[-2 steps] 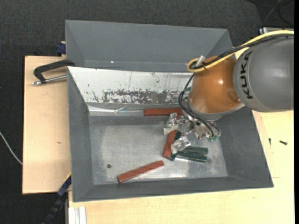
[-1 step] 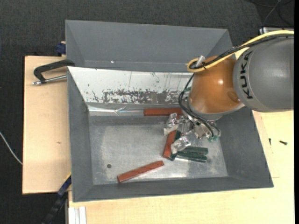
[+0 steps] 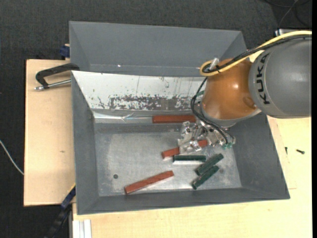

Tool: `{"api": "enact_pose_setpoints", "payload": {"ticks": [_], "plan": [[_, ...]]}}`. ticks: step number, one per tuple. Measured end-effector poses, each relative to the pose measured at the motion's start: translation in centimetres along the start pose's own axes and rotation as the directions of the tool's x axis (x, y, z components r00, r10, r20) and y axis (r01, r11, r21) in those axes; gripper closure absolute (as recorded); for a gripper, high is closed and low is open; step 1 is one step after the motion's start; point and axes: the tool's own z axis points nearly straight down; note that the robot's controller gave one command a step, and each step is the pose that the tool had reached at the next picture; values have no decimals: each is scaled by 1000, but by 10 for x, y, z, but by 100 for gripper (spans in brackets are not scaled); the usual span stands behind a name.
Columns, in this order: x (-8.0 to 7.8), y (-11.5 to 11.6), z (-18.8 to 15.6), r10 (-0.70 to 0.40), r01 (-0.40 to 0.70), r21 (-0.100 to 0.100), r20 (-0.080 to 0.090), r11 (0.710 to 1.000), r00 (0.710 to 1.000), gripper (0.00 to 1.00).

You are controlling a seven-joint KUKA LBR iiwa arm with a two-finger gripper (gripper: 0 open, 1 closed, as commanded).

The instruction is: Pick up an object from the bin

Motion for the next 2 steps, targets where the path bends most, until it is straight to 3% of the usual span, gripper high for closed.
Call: {"api": "enact_pose_setpoints", "payload": {"ticks": [1, 2], "plan": [[0, 0, 0, 0, 0, 0, 0, 1000, 1000, 100], [7, 2, 11, -18, 18, -5, -16, 1000, 1000, 0]]}}
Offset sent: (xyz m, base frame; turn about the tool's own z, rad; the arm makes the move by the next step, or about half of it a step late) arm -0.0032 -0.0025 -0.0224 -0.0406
